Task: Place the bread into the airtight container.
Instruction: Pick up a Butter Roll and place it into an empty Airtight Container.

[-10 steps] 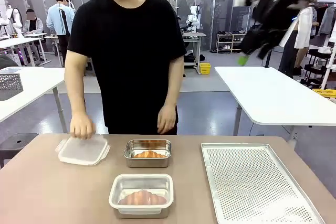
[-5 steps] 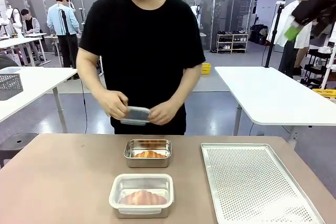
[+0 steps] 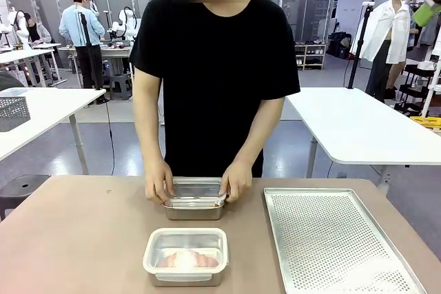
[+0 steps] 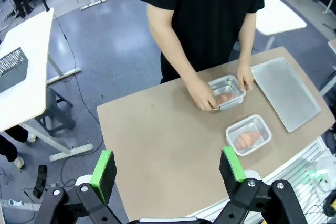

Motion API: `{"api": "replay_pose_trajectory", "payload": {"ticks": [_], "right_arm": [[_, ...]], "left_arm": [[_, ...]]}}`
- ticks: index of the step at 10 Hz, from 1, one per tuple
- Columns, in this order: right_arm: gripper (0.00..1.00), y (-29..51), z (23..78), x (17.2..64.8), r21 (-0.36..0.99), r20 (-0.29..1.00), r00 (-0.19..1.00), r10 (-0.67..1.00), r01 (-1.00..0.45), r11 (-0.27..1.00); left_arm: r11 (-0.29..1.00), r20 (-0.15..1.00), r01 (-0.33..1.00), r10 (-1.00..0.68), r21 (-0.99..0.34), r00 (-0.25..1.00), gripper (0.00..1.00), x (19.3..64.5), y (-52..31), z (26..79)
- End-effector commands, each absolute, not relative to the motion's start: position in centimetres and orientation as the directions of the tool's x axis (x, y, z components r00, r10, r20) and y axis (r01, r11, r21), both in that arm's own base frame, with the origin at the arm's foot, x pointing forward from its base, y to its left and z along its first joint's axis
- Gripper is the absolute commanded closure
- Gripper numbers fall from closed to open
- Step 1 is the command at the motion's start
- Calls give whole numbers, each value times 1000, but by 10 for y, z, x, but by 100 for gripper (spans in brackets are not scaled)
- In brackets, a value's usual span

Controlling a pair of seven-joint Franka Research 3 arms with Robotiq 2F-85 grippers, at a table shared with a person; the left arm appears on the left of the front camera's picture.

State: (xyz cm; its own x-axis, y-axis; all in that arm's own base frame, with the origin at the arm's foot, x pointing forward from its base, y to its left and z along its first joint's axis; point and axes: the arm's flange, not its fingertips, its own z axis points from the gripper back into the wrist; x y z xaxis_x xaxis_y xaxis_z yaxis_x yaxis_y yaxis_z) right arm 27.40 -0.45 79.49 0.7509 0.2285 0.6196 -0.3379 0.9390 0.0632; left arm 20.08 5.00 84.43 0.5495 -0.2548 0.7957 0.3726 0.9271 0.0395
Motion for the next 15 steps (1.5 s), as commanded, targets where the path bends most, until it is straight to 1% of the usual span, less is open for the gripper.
{"api": "replay_pose_trajectory", "payload": {"ticks": [1,2,15], "right_arm": [[0,-6,783,279,120,582,793,182,-305,945],[0,-5,795,274,63,620,751,229,-338,939],[0,-5,795,274,63,620,751,229,-338,939]], "left_arm": [[925,796,377,-258,40,548,0,200,50,845],[925,796,377,-258,40,548,0,200,50,845],[925,796,377,-258,40,548,0,200,50,845]]}}
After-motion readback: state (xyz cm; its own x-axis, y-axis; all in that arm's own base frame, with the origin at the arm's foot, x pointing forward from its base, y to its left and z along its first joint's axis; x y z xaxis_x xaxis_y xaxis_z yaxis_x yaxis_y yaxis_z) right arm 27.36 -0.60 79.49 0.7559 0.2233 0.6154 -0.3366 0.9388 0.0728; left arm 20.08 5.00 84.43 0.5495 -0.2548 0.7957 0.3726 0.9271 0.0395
